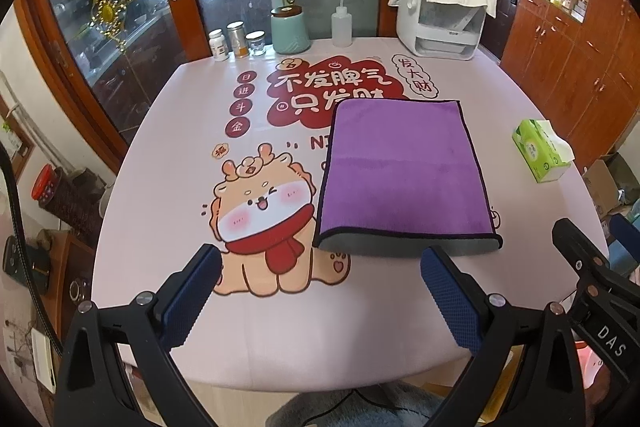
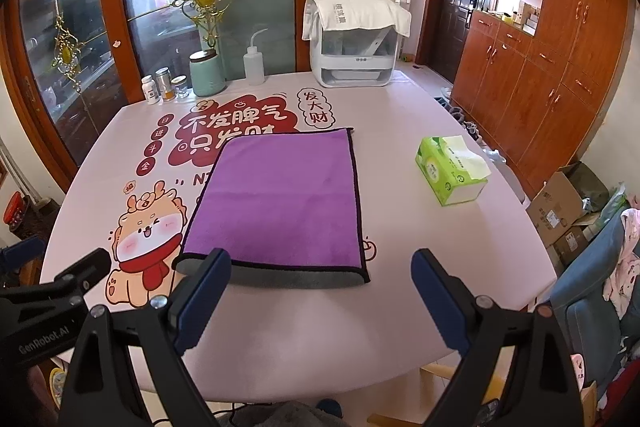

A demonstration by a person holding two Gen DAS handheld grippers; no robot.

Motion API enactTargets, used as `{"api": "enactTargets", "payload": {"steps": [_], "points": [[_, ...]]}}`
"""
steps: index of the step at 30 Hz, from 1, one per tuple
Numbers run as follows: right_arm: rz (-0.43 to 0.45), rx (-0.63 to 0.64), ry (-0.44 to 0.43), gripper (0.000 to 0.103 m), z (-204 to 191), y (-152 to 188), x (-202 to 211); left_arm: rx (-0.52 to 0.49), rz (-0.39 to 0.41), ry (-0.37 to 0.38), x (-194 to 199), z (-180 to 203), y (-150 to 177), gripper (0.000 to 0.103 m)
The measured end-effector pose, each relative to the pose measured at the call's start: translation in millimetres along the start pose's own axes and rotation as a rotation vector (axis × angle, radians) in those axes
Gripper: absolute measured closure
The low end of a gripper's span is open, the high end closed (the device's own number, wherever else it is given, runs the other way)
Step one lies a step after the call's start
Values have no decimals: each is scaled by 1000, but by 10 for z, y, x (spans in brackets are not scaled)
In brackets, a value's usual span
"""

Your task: Fold towel

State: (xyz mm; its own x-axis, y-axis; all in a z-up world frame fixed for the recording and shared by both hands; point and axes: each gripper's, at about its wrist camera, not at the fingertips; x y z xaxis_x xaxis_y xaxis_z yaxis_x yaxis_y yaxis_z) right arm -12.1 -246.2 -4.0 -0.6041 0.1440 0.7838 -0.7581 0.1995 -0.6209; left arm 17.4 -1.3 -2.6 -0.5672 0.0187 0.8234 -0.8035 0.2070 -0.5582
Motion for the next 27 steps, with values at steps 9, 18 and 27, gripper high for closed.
{"api": "enactTargets", "payload": {"steps": [9,18,27], "points": [[15,45,-30,11,77,29,-199,-100,8,34,-265,57,-60,4],[-8,112,-54,13,184,130,-534,-145,-18,48,-678,59,-108,4],[-67,149,-86,14,295,265,-950,-217,-95,88,-1228,135,-70,4]]}}
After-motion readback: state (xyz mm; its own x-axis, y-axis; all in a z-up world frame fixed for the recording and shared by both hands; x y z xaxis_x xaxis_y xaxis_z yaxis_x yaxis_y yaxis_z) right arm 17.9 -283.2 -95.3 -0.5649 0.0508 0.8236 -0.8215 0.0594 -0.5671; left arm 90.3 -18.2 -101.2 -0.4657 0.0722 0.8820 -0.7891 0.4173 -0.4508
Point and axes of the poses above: each gripper's, at about its wrist camera, not at the fingertips, and x roughly against the way its jaws point, z to its right, y to its underside, and after that the axes turned 7 degrees about -x, right-handed
